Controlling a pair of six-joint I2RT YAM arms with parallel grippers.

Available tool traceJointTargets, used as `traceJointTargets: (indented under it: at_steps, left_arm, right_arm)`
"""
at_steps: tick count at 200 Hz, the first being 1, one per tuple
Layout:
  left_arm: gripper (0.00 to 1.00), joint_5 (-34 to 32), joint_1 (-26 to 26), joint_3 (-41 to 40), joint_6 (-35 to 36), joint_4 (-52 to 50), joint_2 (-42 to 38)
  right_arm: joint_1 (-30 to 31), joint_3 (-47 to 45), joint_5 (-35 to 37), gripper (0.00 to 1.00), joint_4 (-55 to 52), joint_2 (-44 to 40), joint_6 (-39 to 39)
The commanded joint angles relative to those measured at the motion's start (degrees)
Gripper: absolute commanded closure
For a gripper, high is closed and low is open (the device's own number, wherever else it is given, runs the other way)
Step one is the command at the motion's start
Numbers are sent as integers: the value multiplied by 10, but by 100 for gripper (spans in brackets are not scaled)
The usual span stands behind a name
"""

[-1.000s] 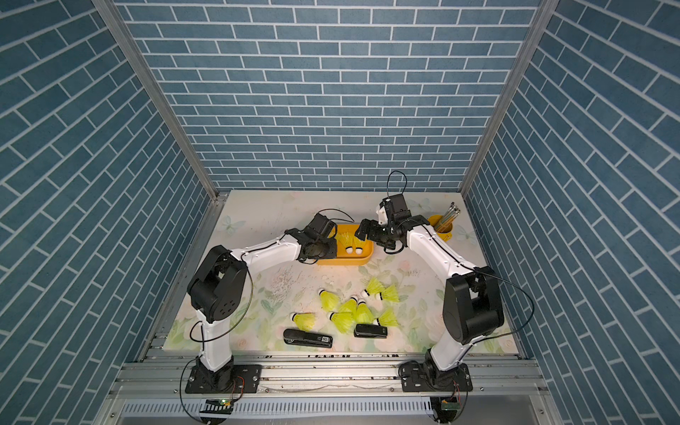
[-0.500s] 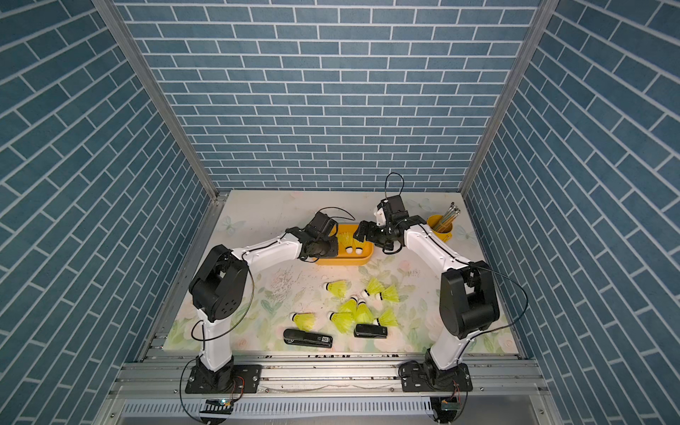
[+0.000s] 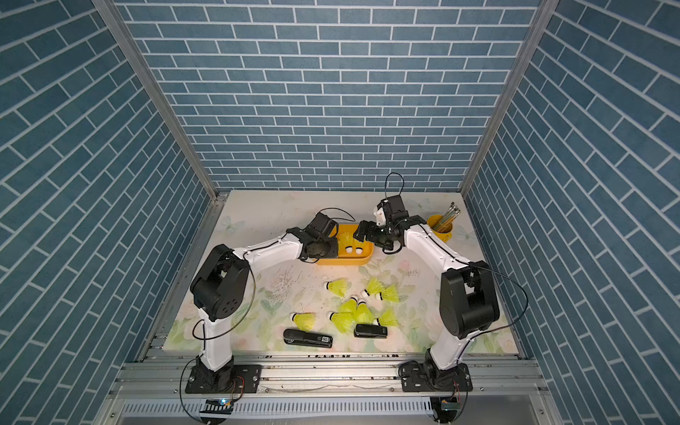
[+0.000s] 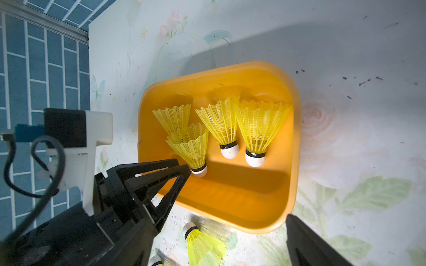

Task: Put the shuttlecocks into the storage box
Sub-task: Place the shuttlecock in the storage box, then pick up the shuttlecock at the center of the board.

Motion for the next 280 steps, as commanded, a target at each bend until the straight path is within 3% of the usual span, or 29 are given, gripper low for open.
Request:
traceJointTargets:
  at_steps: [1,23,83,116,172,201,224,280]
  left_arm:
    - [59,-7,1,7,1,-8,8]
    - [57,-10,1,7,1,-11,3]
    - [23,-33,0,-15,14,-6,-64]
    - [15,-24,0,-60,57,24,-139]
    - [14,97,0,-175,217,45,-259]
    - [14,162,-1,-237,244,56,-319]
    - [14,210,-3,-281,246,81,-354]
    - [17,243,-40,-335,285,108,-369]
  right_arm:
    - [-2,0,-3,8,7,3,-13]
    - [-1,0,4,8,6,-1,-13]
    - [15,-27,62,10,-11,-57,-7]
    - [69,-113,140,14,-12,-140,63]
    - [204,-269,236,19,4,-271,294]
    - [218,-321,271,26,5,-338,398]
    - [220,-332,279,31,13,-346,429]
    - [229,-383,279,35,7,-343,550]
